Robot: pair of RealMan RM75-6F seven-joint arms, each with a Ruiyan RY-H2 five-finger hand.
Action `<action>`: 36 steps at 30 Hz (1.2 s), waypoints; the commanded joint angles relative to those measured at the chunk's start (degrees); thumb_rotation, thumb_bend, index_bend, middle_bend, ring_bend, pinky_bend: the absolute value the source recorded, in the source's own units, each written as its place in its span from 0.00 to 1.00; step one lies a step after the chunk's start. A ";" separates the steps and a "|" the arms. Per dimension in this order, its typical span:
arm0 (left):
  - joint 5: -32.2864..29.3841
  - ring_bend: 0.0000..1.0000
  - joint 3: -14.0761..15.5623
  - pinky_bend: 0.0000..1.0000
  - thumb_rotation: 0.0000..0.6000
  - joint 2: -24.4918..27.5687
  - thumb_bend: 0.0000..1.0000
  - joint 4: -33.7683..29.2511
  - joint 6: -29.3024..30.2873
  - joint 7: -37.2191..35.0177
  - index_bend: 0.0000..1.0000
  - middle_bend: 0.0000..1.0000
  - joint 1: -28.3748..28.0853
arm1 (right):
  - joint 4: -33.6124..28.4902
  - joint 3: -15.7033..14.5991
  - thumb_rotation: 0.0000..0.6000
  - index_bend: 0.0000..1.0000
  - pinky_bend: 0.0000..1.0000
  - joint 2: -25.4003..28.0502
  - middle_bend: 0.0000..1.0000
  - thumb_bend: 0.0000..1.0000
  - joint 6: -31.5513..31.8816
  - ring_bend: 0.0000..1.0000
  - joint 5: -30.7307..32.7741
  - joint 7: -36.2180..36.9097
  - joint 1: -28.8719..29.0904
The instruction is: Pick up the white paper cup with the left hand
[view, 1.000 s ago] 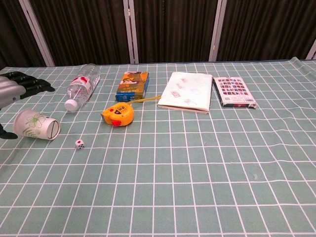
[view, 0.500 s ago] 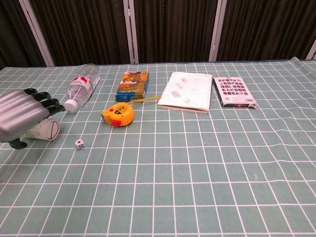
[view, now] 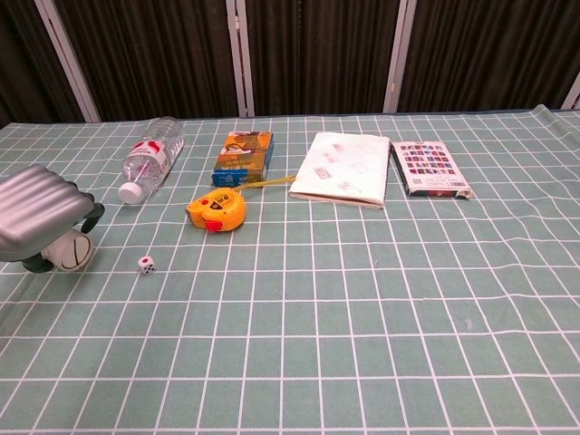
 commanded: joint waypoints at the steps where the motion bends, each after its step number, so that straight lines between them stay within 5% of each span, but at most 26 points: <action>1: -0.08 0.42 -1.18 0.46 1.00 0.83 0.03 -2.35 2.15 -2.30 0.49 0.42 0.69 | -0.01 -0.04 1.00 0.00 0.00 -0.09 0.00 0.00 0.13 0.00 -0.12 -0.24 -0.04; 6: -0.69 0.42 -4.91 0.46 1.00 5.24 0.04 -10.63 5.12 -11.48 0.50 0.42 1.40 | -0.16 -0.12 1.00 0.00 0.00 -0.11 0.00 0.00 0.17 0.00 -0.22 -0.35 -0.08; 13: -2.30 0.42 -10.36 0.46 1.00 11.52 0.03 -20.42 2.70 -43.94 0.50 0.41 2.44 | -0.31 -0.15 1.00 0.00 0.00 -0.01 0.00 0.00 0.24 0.00 -0.32 -0.26 -0.12; 20: -3.31 0.39 -11.00 0.43 1.00 8.96 0.04 -16.96 -7.28 -83.49 0.50 0.41 1.57 | -0.29 -0.23 1.00 0.00 0.00 -0.16 0.00 0.00 -0.16 0.00 -0.32 -0.71 0.09; 26: -0.72 0.38 -9.48 0.43 1.00 6.42 0.04 -11.68 -11.38 -93.55 0.50 0.40 -0.20 | -0.07 -0.10 1.00 0.00 0.00 -0.33 0.00 0.00 -0.39 0.00 0.12 -0.87 0.18; 36: -0.48 0.38 -8.19 0.43 1.00 2.43 0.04 -5.15 -13.42 -96.08 0.50 0.40 -1.66 | 0.25 0.01 1.00 0.00 0.00 -0.21 0.00 0.00 -0.51 0.00 0.54 -0.21 0.12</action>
